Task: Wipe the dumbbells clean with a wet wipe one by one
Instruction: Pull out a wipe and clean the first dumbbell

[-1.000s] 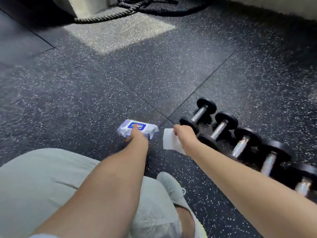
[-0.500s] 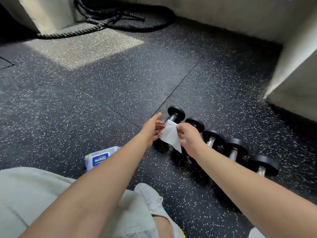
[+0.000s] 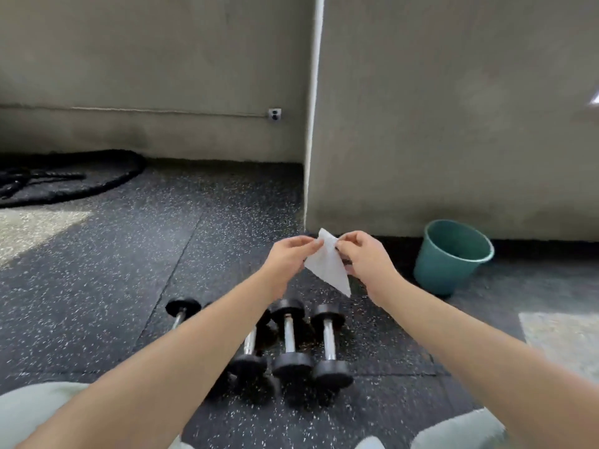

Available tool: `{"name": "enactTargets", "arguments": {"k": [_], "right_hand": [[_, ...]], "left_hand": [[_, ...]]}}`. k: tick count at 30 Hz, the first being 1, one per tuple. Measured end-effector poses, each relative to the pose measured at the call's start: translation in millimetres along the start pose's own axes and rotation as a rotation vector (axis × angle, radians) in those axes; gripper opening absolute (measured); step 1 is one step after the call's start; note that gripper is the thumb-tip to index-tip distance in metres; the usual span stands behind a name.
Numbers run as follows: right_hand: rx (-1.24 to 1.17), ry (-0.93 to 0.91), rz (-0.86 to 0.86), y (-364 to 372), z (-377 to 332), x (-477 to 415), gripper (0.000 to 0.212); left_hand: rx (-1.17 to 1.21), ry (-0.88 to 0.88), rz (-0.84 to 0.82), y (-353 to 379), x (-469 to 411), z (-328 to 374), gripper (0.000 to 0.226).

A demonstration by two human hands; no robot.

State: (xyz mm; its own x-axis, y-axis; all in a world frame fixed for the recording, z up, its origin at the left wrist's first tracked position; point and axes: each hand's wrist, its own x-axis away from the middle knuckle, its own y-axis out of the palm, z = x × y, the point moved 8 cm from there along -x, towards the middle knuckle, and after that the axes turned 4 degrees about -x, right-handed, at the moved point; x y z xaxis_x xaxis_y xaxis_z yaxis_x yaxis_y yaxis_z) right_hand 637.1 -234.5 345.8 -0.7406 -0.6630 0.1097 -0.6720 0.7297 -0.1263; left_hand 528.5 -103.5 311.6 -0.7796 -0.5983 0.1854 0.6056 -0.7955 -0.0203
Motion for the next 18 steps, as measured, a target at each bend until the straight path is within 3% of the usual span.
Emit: {"name": "enactTargets", "arguments": {"k": [3,8,11,18], "right_hand": [[-0.149,0.008,-0.002,-62,-7,20,0.011],[-0.567,0.076,-0.186,-104,4,38,0.042],[-0.642,0.077,-0.227,-101,-4,34,0.046],[-0.744,0.069,-0.12,-133,9,16,0.043]], "left_hand": [[-0.075,0.029,-0.17,61,3,29,0.027],[-0.167,0.111,-0.412,130,14,64,0.028],[-0.134,0.137,-0.348,142,5,73,0.029],[-0.128,0.155,-0.17,142,-18,84,0.023]]}}
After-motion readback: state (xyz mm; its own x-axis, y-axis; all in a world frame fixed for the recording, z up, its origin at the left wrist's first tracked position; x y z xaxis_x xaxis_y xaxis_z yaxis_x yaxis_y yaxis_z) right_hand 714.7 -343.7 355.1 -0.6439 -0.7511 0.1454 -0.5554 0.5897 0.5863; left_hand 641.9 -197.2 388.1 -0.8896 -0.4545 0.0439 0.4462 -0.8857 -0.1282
